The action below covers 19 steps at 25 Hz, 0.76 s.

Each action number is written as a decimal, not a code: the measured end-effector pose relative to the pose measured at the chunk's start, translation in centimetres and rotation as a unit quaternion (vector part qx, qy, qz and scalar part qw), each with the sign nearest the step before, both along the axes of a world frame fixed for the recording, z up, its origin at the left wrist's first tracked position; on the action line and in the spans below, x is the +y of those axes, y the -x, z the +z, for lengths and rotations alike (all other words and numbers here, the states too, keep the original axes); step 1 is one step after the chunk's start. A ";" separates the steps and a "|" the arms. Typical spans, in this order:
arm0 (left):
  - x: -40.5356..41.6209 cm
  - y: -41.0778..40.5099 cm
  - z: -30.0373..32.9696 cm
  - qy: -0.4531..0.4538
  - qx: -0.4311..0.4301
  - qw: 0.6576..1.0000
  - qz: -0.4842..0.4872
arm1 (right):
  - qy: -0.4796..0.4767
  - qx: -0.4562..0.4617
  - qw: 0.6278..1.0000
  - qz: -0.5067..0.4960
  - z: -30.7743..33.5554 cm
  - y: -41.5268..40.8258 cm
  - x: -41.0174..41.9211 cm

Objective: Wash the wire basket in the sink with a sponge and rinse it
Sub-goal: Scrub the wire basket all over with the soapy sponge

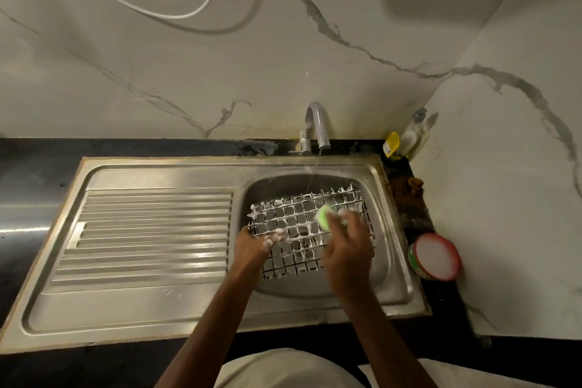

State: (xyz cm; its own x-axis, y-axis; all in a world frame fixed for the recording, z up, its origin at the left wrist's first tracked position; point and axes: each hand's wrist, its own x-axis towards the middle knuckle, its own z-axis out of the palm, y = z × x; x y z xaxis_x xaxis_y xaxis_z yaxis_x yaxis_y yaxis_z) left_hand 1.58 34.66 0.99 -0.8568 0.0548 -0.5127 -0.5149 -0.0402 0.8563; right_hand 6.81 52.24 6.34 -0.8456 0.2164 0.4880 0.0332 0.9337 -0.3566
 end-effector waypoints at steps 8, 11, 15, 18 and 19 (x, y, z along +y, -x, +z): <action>0.7 -0.4 1.6 -0.020 -0.016 0.999 0.027 | -0.010 0.018 0.994 -0.111 2.1 0.9 5.6; 1.0 -0.2 1.2 0.019 0.014 0.999 0.022 | -0.043 -0.007 0.999 -0.007 -0.6 -1.4 0.5; 0.4 -0.4 1.8 0.019 -0.006 0.999 0.043 | -0.025 -0.025 0.999 -0.035 0.5 -1.3 2.4; 0.0 -0.1 1.4 -0.007 -0.033 0.998 0.046 | 0.009 -0.010 0.993 -0.120 1.8 0.0 4.4; 0.0 0.0 1.1 -0.010 -0.038 0.998 0.058 | 0.014 -0.023 0.994 -0.104 1.3 -0.4 3.2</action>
